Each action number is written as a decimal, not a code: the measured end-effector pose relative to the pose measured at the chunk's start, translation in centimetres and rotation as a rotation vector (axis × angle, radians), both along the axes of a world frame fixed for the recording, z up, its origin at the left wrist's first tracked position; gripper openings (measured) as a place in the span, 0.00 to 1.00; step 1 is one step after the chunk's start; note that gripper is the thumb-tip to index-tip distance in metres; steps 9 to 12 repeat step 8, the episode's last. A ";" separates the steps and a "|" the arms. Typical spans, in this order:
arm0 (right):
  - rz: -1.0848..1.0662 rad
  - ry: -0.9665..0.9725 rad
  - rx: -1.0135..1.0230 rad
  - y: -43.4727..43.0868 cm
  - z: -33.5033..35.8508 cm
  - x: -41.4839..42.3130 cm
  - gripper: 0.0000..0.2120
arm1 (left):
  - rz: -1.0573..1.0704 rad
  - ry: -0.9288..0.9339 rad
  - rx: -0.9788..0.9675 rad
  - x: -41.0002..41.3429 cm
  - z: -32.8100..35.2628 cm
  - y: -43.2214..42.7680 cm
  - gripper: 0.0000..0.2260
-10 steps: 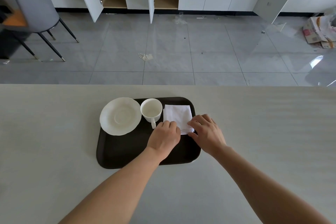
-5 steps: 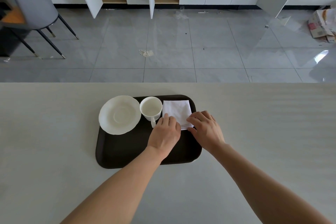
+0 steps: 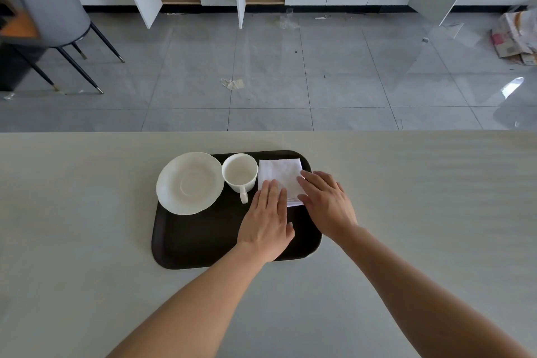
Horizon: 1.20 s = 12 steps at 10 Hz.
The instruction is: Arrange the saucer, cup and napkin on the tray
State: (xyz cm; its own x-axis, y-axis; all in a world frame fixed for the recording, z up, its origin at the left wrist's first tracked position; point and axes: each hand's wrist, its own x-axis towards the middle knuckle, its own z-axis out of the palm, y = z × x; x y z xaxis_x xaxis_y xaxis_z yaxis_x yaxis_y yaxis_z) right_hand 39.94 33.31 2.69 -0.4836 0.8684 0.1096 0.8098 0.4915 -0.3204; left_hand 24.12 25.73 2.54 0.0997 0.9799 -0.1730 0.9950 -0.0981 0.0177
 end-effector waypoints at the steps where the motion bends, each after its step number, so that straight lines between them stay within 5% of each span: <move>1: 0.003 -0.132 -0.113 0.7 -0.4 -0.4 0.27 | 0.051 -0.024 -0.015 0.3 -0.5 0.1 0.36; 3: 0.024 -0.234 -0.190 1.2 -1.2 -0.3 0.28 | 0.065 -0.035 -0.074 0.4 -0.9 0.1 0.37; 12: -0.009 -0.085 -0.110 -0.2 1.0 -0.2 0.22 | 0.023 -0.006 0.014 0.6 1.6 -1.0 0.34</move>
